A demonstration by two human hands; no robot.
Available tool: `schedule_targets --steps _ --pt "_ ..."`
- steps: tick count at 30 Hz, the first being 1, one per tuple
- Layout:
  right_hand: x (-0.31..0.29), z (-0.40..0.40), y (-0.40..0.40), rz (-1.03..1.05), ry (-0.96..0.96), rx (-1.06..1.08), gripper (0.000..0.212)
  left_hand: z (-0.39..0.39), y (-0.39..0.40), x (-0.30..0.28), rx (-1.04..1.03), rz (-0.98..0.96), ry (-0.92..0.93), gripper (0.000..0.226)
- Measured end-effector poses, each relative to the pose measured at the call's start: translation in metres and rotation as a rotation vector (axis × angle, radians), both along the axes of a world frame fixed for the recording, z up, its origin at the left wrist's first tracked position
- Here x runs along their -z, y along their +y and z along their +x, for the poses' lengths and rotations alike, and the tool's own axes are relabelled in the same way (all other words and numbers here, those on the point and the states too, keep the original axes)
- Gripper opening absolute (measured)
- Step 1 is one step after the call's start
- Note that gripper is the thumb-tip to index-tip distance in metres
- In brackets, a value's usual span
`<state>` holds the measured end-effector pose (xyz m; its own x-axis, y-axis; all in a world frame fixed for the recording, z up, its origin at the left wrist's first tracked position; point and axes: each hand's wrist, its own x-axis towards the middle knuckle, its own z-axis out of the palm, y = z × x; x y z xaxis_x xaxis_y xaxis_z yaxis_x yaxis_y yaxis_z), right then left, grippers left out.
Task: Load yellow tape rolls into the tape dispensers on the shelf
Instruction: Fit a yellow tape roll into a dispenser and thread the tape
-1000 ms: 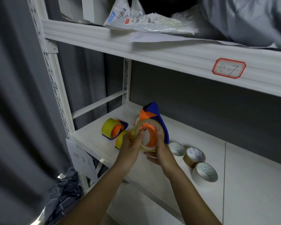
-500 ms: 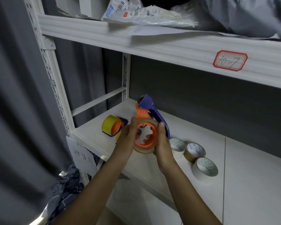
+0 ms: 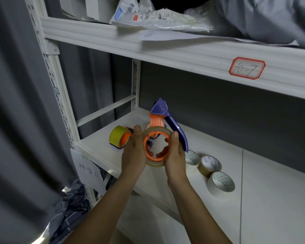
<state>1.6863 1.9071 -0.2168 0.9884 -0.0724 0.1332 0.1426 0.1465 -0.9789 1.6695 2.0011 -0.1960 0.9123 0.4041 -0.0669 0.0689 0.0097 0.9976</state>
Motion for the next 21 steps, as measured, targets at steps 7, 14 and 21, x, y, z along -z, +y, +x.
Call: schedule_targets --steps 7,14,21 --pt "0.005 0.003 0.001 -0.043 -0.03 0.067 0.042 0.0 -0.001 0.0 -0.001 -0.045 -0.006 0.108" --pt "0.027 0.026 -0.021 -0.02 0.367 -0.084 0.043 0.003 0.016 0.018 0.344 -0.449 0.124 0.036" --pt "0.021 0.012 -0.022 -0.216 0.086 -0.312 0.043 -0.002 0.013 0.022 0.292 -0.327 0.031 0.032"
